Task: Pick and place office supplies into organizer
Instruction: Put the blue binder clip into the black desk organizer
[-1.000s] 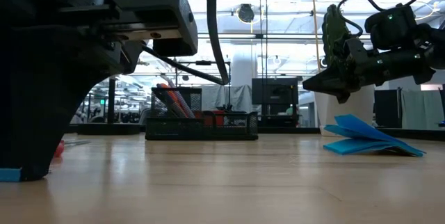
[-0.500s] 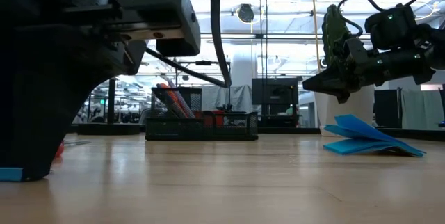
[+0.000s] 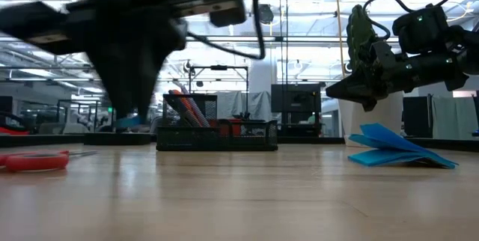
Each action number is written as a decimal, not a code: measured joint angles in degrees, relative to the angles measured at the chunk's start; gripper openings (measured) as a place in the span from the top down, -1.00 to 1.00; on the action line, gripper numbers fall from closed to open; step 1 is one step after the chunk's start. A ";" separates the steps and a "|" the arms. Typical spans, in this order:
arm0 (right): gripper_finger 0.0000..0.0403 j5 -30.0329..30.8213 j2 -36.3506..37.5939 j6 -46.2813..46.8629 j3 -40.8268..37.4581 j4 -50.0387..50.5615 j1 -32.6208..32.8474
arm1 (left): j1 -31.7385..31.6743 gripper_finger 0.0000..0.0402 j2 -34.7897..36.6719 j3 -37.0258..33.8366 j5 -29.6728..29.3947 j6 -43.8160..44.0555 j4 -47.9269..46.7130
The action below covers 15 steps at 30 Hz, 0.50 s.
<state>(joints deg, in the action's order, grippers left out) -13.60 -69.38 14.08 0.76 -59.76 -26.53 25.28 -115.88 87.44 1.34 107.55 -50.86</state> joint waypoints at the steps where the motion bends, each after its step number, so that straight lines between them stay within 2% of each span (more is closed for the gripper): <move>1: 0.76 0.00 0.02 -0.01 0.02 -0.04 -0.01 | -0.67 0.82 0.42 0.02 -0.29 -0.89 -0.19; 15: 0.76 -0.01 0.02 -0.02 0.02 -0.01 0.01 | -12.53 0.83 3.02 0.09 -3.10 -21.33 -4.19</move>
<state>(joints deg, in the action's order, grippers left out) -13.61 -69.36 14.07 0.78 -59.77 -26.52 12.75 -112.86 87.53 -1.75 86.22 -55.05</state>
